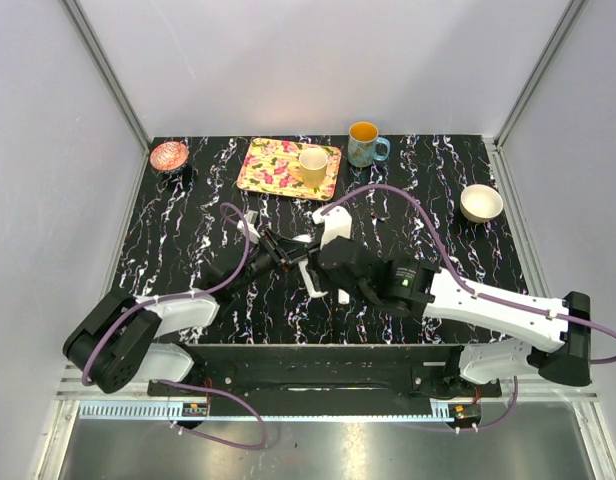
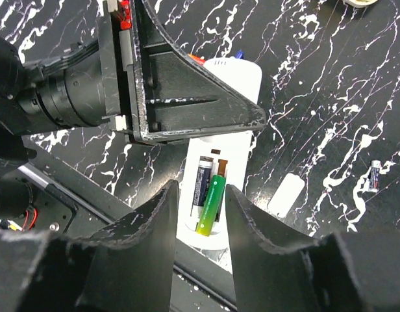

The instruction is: Load the batteries into the remote control

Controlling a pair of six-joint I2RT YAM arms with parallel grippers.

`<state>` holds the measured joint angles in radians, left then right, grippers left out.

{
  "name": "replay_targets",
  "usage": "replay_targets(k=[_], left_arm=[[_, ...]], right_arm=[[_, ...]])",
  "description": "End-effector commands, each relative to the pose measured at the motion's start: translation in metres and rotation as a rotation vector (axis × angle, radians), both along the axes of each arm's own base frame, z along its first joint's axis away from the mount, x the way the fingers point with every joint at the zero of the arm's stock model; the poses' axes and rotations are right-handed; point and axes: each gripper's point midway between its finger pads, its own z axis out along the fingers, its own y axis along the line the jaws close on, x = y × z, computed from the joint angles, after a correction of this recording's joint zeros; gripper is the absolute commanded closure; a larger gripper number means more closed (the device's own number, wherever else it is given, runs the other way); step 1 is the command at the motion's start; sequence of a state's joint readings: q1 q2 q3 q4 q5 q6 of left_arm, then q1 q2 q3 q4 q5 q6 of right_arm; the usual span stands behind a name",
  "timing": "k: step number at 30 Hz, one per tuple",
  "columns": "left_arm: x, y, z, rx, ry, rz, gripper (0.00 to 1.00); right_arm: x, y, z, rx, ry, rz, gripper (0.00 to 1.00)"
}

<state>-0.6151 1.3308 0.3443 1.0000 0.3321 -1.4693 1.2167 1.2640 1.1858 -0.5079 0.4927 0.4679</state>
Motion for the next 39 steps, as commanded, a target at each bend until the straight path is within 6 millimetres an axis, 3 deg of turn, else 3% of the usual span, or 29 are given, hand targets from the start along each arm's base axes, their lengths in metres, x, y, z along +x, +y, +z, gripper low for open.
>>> replay_targets(k=[1,6,16,39], left_arm=[[0.005,0.000,0.030,0.005,-0.111,0.021,1.00],[0.004,0.002,0.031,0.021,-0.119,0.032,1.00],[0.001,0.003,0.037,0.005,-0.134,0.023,1.00],[-0.005,0.005,0.048,-0.033,-0.160,0.015,1.00]], right_arm=[[-0.012,0.004,0.012,-0.044,0.064,0.052,0.56],[-0.014,-0.001,0.000,-0.162,0.113,0.058,0.57],[-0.020,-0.002,-0.023,-0.217,0.171,0.067,0.62],[-0.013,0.004,-0.039,-0.203,0.208,0.081,0.68]])
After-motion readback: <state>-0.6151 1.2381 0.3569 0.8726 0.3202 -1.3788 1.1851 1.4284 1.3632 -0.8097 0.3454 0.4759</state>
